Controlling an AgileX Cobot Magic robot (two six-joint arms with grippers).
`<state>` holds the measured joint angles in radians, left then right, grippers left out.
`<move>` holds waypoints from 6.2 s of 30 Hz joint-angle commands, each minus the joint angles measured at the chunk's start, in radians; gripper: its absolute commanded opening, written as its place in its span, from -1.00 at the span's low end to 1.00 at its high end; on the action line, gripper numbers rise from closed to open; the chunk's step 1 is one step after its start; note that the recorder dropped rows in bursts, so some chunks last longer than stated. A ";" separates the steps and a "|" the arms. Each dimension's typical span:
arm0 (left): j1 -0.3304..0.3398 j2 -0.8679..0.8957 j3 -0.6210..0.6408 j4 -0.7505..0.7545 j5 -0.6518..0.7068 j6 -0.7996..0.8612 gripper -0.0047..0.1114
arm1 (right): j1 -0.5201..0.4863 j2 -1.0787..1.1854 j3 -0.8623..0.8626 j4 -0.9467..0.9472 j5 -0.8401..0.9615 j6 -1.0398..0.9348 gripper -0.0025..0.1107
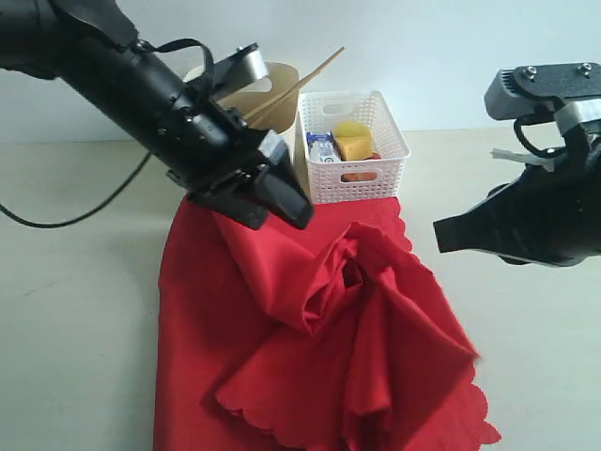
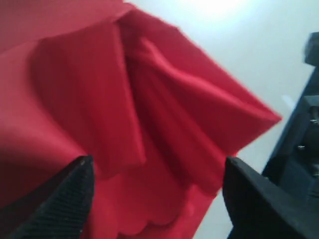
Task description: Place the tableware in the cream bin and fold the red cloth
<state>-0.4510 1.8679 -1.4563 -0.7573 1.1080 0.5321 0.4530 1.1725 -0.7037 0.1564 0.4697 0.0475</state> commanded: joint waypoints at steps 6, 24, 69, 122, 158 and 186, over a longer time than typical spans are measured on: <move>0.022 -0.045 0.172 0.192 0.012 -0.069 0.29 | 0.000 0.072 0.001 0.729 0.145 -0.859 -0.96; -0.024 0.162 0.242 -0.252 -0.152 0.118 0.29 | 0.000 0.167 0.001 0.715 0.081 -0.883 -0.96; 0.024 -0.056 0.132 0.061 -0.203 0.051 -0.92 | 0.000 0.558 -0.279 0.701 -0.194 -0.844 -0.96; -0.117 -0.025 0.607 0.220 -0.373 -0.115 -0.92 | 0.155 0.769 -0.107 -0.001 0.151 -0.020 -0.96; -0.057 0.103 0.300 0.265 -0.830 -0.082 -0.92 | -0.058 0.693 -0.232 -0.371 -0.219 0.269 -0.96; -0.016 -0.172 0.293 0.287 -0.632 -0.123 -0.92 | -0.088 0.341 -0.228 -0.277 0.053 0.269 -0.96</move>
<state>-0.4692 1.7653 -1.1804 -0.4790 0.4440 0.4221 0.3691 1.5669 -0.9335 -0.1381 0.4499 0.3163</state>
